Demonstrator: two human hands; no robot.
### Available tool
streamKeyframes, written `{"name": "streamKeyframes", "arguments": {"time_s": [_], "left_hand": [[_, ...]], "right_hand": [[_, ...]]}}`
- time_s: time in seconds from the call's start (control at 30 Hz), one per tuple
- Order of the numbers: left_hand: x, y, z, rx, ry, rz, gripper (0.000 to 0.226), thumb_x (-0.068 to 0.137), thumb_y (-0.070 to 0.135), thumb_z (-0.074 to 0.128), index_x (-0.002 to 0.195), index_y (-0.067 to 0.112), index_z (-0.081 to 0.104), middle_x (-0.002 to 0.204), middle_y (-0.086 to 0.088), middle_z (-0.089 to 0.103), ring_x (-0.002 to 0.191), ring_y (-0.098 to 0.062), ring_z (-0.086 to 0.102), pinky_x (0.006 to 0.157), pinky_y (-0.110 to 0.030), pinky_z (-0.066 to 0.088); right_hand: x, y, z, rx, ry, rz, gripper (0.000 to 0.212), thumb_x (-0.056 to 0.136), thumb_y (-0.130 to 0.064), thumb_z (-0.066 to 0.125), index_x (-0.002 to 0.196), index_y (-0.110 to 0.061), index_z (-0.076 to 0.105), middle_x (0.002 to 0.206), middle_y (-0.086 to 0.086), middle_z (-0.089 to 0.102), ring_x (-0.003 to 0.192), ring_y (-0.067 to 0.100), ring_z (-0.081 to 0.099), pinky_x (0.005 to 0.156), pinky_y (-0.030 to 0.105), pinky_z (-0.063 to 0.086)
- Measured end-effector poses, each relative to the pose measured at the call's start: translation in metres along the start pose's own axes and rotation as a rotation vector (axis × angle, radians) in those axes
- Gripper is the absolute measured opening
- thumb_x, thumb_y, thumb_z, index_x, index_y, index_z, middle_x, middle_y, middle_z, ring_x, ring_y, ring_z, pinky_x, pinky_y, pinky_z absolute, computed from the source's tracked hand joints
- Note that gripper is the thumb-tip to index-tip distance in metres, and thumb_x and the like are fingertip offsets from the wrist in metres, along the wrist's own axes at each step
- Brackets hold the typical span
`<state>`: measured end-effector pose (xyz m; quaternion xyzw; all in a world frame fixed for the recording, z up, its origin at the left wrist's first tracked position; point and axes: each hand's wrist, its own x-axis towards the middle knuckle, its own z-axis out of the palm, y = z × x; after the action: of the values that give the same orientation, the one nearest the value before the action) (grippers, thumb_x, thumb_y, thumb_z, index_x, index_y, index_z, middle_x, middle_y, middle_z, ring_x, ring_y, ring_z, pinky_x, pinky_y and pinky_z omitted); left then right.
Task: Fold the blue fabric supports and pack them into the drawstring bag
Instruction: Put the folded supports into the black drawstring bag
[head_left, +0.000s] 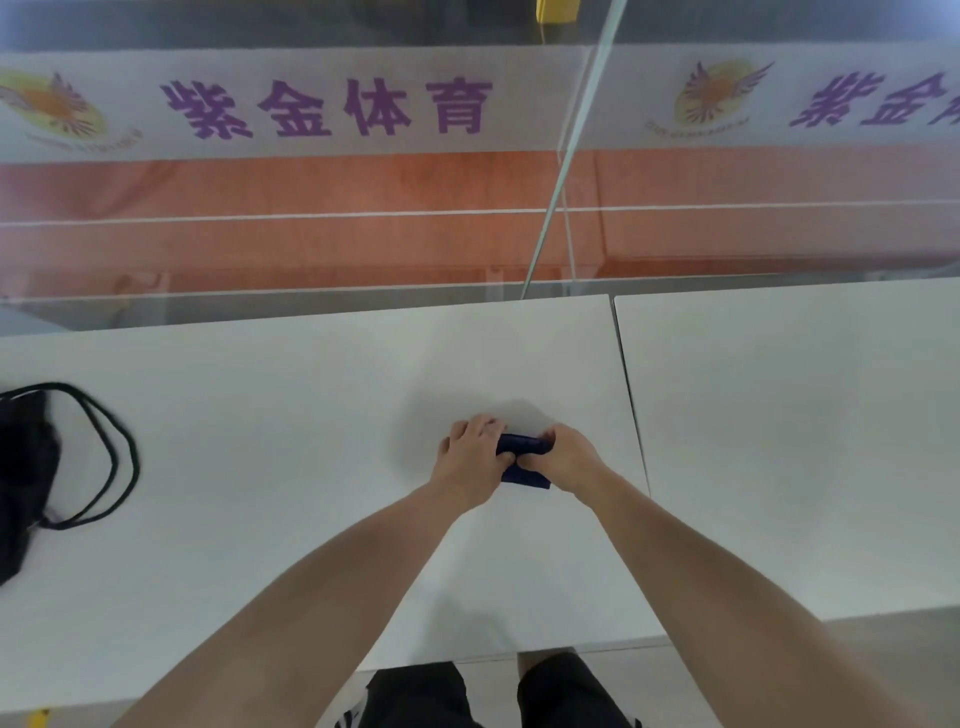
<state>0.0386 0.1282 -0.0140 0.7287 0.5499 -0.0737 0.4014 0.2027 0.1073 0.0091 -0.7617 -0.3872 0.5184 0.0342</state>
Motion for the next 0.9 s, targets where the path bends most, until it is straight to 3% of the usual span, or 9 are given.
{"name": "streamKeyframes", "arguments": {"time_s": [0.17, 0.27, 0.3, 0.4, 0.47, 0.53, 0.7, 0.83, 0.9], "left_hand": [[-0.004, -0.021, -0.019, 0.012, -0.129, 0.091, 0.062, 0.093, 0.039, 0.057, 0.149, 0.022, 0.036, 0.146, 0.002, 0.046, 0.135, -0.022, 0.037, 0.113, -0.041, 0.030], [-0.009, -0.030, -0.044, -0.054, -0.270, 0.129, 0.041, 0.076, 0.035, 0.068, 0.114, 0.022, 0.059, 0.111, 0.000, 0.066, 0.106, -0.028, 0.060, 0.089, -0.044, 0.050], [-0.012, -0.033, -0.052, -0.068, -0.297, 0.150, 0.034, 0.072, 0.035, 0.068, 0.103, 0.021, 0.061, 0.102, 0.000, 0.067, 0.098, -0.029, 0.063, 0.082, -0.043, 0.050], [-0.023, -0.044, -0.078, -0.073, -0.334, 0.172, 0.049, 0.066, 0.043, 0.070, 0.109, 0.020, 0.063, 0.106, 0.003, 0.065, 0.095, -0.021, 0.062, 0.081, -0.036, 0.050], [-0.035, -0.049, -0.095, -0.101, -0.372, 0.170, 0.033, 0.066, 0.038, 0.073, 0.093, 0.023, 0.064, 0.092, 0.004, 0.066, 0.084, -0.020, 0.063, 0.072, -0.034, 0.050], [-0.051, -0.057, -0.110, -0.105, -0.372, 0.153, 0.031, 0.066, 0.037, 0.073, 0.093, 0.025, 0.065, 0.092, 0.003, 0.068, 0.085, -0.020, 0.064, 0.075, -0.034, 0.051], [-0.110, -0.083, -0.129, -0.059, -0.263, 0.123, 0.016, 0.068, 0.029, 0.073, 0.075, 0.028, 0.059, 0.070, 0.012, 0.060, 0.068, -0.014, 0.058, 0.060, -0.027, 0.040], [-0.185, -0.116, -0.138, -0.052, -0.128, 0.046, 0.019, 0.068, 0.018, 0.071, 0.062, 0.026, 0.054, 0.060, 0.013, 0.054, 0.056, -0.008, 0.049, 0.054, -0.024, 0.039], [-0.227, -0.141, -0.141, -0.051, -0.068, 0.020, 0.017, 0.067, 0.019, 0.069, 0.064, 0.026, 0.053, 0.063, 0.010, 0.056, 0.060, -0.011, 0.052, 0.056, -0.025, 0.041]], "right_hand": [[-0.021, -0.005, 0.015, 0.147, 0.009, -0.062, 0.050, 0.079, -0.020, 0.078, 0.120, -0.018, 0.049, 0.104, -0.004, 0.060, 0.094, 0.018, 0.061, 0.072, 0.027, 0.048], [-0.036, -0.013, 0.022, 0.144, -0.010, -0.122, 0.053, 0.078, -0.015, 0.080, 0.122, -0.020, 0.050, 0.106, -0.006, 0.058, 0.095, 0.016, 0.061, 0.079, 0.031, 0.055], [-0.042, -0.017, 0.024, 0.142, -0.012, -0.136, 0.053, 0.078, -0.015, 0.080, 0.122, -0.021, 0.051, 0.109, -0.005, 0.059, 0.097, 0.017, 0.062, 0.083, 0.034, 0.056], [-0.059, -0.033, 0.032, 0.143, -0.003, -0.180, 0.052, 0.079, -0.016, 0.079, 0.122, -0.025, 0.052, 0.116, -0.003, 0.059, 0.101, 0.017, 0.063, 0.086, 0.034, 0.057], [-0.071, -0.047, 0.037, 0.117, -0.003, -0.214, 0.053, 0.079, -0.018, 0.079, 0.123, -0.027, 0.052, 0.119, -0.004, 0.059, 0.101, 0.013, 0.062, 0.087, 0.032, 0.056], [-0.083, -0.062, 0.044, 0.070, -0.015, -0.241, 0.056, 0.079, -0.019, 0.079, 0.127, -0.026, 0.051, 0.121, -0.006, 0.059, 0.101, 0.010, 0.062, 0.086, 0.031, 0.055], [-0.109, -0.105, 0.071, -0.268, -0.143, -0.314, 0.071, 0.080, -0.027, 0.075, 0.143, -0.020, 0.043, 0.129, -0.001, 0.060, 0.111, 0.020, 0.060, 0.082, 0.027, 0.048], [-0.134, -0.147, 0.124, -0.601, -0.300, -0.407, 0.032, 0.079, -0.033, 0.069, 0.105, -0.015, 0.067, 0.100, 0.003, 0.073, 0.096, 0.025, 0.069, 0.072, 0.028, 0.049], [-0.152, -0.167, 0.157, -0.692, -0.334, -0.502, 0.028, 0.079, -0.035, 0.070, 0.100, -0.016, 0.068, 0.094, 0.002, 0.073, 0.090, 0.023, 0.069, 0.071, 0.029, 0.050]]}}
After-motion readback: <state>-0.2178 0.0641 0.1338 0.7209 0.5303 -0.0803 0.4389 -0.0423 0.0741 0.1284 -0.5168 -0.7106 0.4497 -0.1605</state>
